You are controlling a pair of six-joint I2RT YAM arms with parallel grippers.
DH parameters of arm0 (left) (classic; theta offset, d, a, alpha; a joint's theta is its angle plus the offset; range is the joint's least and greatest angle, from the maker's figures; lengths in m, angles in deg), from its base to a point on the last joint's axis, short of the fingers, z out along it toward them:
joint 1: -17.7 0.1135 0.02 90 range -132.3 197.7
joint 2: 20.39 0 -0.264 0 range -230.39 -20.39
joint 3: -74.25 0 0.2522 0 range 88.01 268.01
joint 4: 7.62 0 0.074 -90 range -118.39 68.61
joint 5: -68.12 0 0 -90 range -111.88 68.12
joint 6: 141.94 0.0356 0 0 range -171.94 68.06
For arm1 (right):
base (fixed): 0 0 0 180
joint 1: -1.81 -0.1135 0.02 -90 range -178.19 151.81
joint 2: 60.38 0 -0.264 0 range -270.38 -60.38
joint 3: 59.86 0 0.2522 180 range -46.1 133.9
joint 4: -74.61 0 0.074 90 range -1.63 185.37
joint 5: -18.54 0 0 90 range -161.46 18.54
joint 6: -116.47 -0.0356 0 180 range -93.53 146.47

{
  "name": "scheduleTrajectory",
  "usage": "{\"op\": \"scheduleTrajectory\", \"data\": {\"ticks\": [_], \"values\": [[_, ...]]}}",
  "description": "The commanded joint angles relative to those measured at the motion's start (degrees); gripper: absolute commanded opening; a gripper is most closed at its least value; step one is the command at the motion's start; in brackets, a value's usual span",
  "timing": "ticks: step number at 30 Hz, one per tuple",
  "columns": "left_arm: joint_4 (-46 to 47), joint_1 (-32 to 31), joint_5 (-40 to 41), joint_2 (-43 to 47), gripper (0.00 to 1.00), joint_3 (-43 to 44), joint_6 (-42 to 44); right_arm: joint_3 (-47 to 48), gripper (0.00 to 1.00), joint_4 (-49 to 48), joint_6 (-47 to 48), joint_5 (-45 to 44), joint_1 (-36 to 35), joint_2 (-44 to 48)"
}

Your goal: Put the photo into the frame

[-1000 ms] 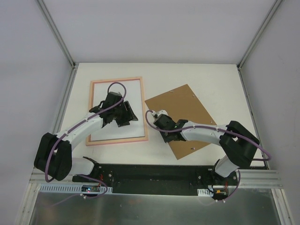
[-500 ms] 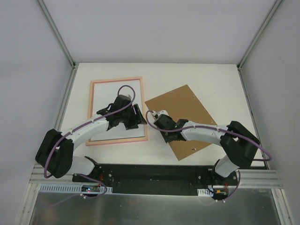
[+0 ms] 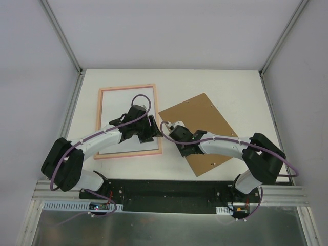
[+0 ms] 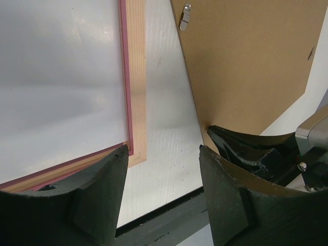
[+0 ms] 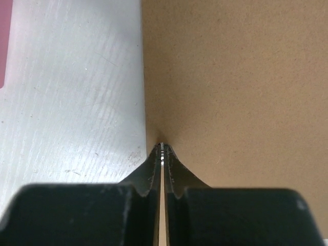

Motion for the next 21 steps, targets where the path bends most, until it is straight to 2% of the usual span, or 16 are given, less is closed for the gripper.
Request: {"op": "scheduleTrajectory", "data": {"ticks": [1, 9, 16, 21], "values": [[1.3, -0.6, -1.2, 0.1, 0.57, 1.1, -0.7, -0.2, 0.01, 2.6, 0.1, 0.1, 0.3, 3.3], [3.2, -2.4, -2.6, -1.4, 0.58, 1.5, -2.6, 0.4, 0.01, 4.5, 0.4, -0.1, 0.4, 6.0], [5.4, -2.7, -2.8, -1.4, 0.58, 0.6, -4.3, -1.2, 0.26, 3.4, -0.5, 1.1, 0.5, 4.6], [5.3, -2.7, -2.9, -1.0, 0.57, 0.6, -4.3, -0.9, 0.27, 2.2, -0.9, 1.3, 0.5, 2.7]]}}
